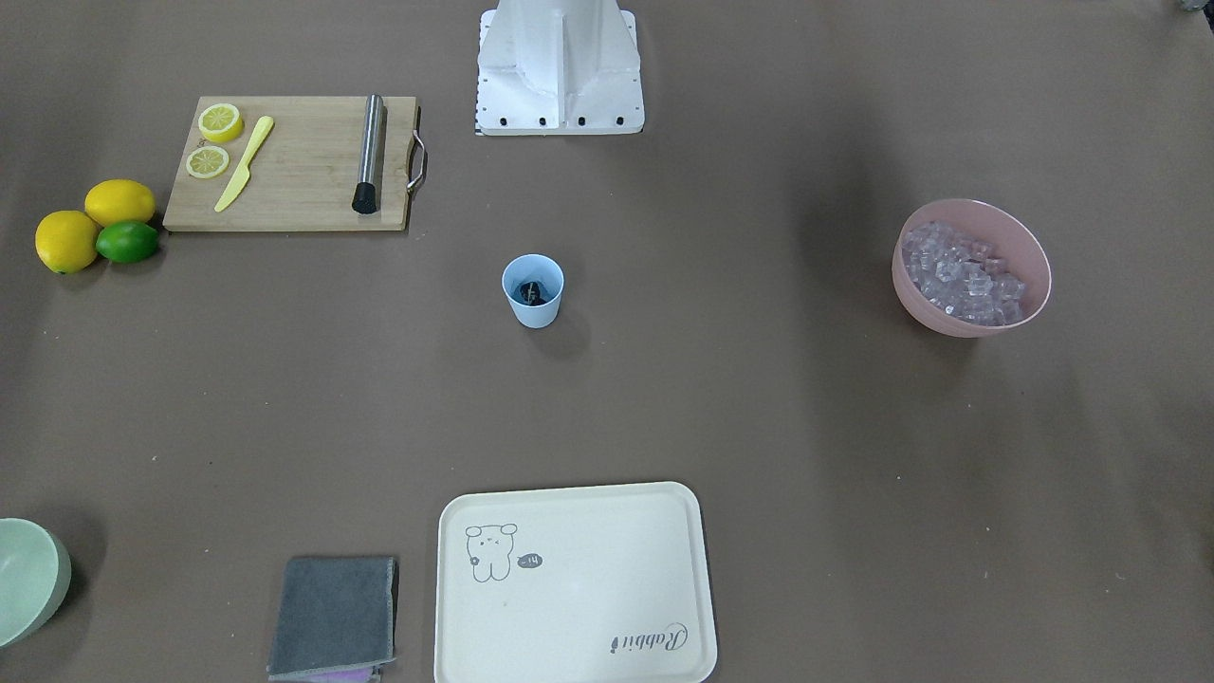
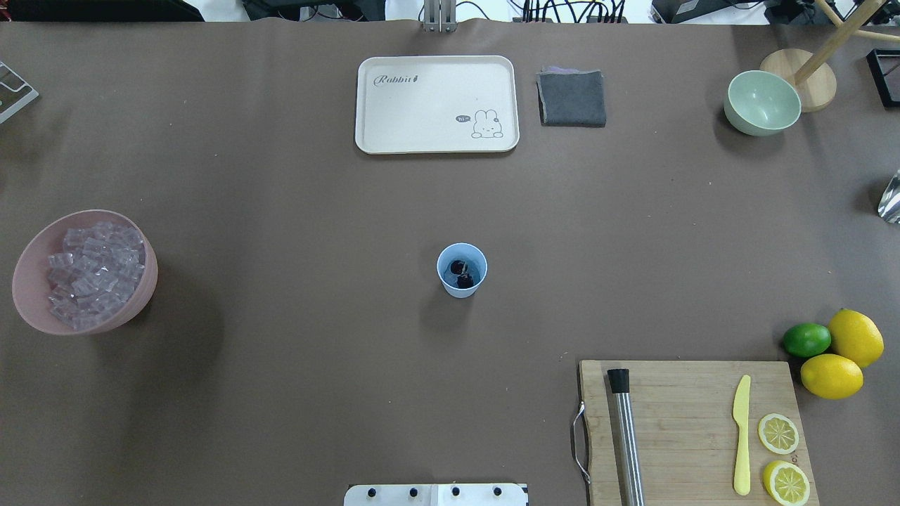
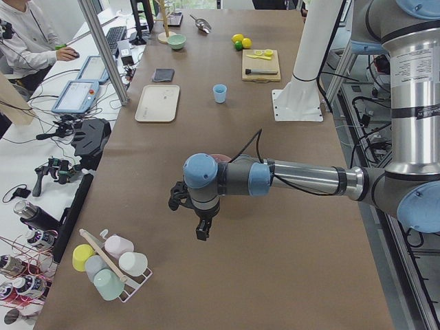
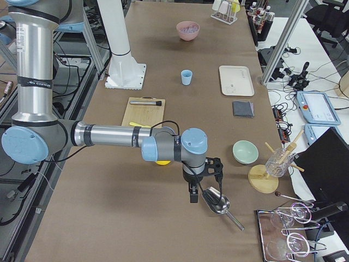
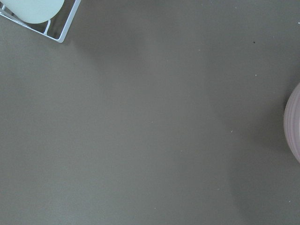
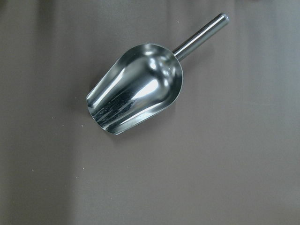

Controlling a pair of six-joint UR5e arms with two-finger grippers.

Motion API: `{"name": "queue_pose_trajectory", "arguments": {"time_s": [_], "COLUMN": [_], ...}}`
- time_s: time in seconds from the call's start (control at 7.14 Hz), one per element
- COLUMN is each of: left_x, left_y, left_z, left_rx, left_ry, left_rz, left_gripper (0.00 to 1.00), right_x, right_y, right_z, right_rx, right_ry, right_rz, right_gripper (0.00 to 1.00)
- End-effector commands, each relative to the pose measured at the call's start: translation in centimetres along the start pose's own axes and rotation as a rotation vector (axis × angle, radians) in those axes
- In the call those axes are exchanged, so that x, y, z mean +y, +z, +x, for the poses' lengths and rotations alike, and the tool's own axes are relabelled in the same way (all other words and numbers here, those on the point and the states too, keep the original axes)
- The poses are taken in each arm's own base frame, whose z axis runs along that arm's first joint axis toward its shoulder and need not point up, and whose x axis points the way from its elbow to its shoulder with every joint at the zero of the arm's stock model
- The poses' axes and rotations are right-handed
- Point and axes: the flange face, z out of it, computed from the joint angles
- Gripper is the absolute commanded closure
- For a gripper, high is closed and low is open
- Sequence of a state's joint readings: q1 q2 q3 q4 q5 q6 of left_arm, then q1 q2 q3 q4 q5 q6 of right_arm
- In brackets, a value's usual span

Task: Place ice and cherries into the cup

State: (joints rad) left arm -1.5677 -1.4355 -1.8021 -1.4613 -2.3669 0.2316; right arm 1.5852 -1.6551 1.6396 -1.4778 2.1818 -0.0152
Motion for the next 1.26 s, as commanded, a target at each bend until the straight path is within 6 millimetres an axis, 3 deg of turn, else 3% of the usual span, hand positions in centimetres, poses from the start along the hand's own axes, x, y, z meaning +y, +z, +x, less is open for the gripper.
{"name": "queue_pose_trajectory", "arguments": {"time_s": [0.0,0.14,0.42,0.7,1.12], "left_x": [0.0,-0.1,-0.1,-0.1,0.0], "left_y": [-0.1,-0.2,-0.2,-0.2,-0.3], "left_z": [0.1,0.2,0.1,0.1,0.2], "left_rx": [-0.001,-0.001,-0.001,-0.001,-0.002], "left_ry": [0.003,0.004,0.003,0.004,0.006], "left_rz": [0.003,0.004,0.005,0.006,0.008], "left_gripper": [0.02,0.02,0.02,0.02,0.02], "right_x": [-0.8,-1.5,-1.9,0.3,-0.2], "right_y": [-0.9,-0.9,-3.3,-2.5,-3.2], "right_z": [-0.9,-1.3,-3.4,-3.1,-3.6], "right_rx": [-0.031,-0.074,-0.116,-0.119,-0.112], "right_ry": [-0.038,-0.014,0.083,0.092,0.076], "right_rz": [0.057,0.023,-0.105,-0.137,-0.120], "right_gripper": [0.00,0.00,0.00,0.00,0.00]}}
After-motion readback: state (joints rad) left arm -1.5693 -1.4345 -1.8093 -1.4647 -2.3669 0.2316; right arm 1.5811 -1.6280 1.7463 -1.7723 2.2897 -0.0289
